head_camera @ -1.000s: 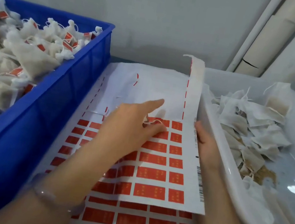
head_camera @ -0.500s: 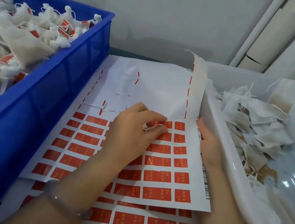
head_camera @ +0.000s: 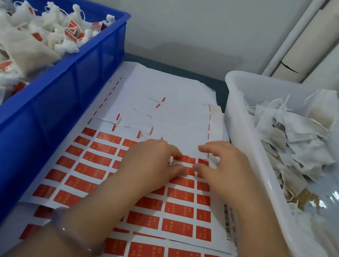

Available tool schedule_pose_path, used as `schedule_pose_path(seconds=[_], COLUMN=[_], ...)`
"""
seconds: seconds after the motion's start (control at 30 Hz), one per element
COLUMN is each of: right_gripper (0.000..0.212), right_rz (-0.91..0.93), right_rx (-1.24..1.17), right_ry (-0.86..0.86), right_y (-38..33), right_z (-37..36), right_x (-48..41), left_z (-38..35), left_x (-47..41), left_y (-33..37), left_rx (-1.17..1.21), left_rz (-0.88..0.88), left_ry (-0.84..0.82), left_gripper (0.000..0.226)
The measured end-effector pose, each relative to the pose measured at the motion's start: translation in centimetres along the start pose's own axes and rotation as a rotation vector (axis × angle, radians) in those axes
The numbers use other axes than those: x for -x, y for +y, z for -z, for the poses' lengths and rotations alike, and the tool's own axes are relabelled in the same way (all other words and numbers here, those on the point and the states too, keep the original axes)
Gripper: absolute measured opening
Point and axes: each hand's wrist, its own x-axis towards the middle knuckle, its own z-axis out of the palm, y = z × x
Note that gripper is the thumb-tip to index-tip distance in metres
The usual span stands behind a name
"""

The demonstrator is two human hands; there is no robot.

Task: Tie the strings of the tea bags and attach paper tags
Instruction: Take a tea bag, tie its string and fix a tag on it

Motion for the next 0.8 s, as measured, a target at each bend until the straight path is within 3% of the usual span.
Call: schedule_pose_path(seconds=[0.13,0.43,0.8], right_gripper=[0.04,0.005,0.01], right_rz=[0.034,0.052,0.002], right_rx=[0.022,-0.06,-0.073], right_ry=[-0.112,0.002,0.129], right_y=[-0.2,0.7,1.1], right_z=[-1.4,-2.5,-2.9], right_x=[-1.2,-2.0,-2.0], left_z=[0.1,0.1,0.1], left_x=[0.2,0.5,0.6], left_y=[-0.1,-0.2,-0.1], left_rx=[0.007,0.045,0.046], left_rz=[-0.008,0.01,0.032], left_ry=[-0.006,-0.013,-0.008], left_gripper=[0.042,0.042,0.04])
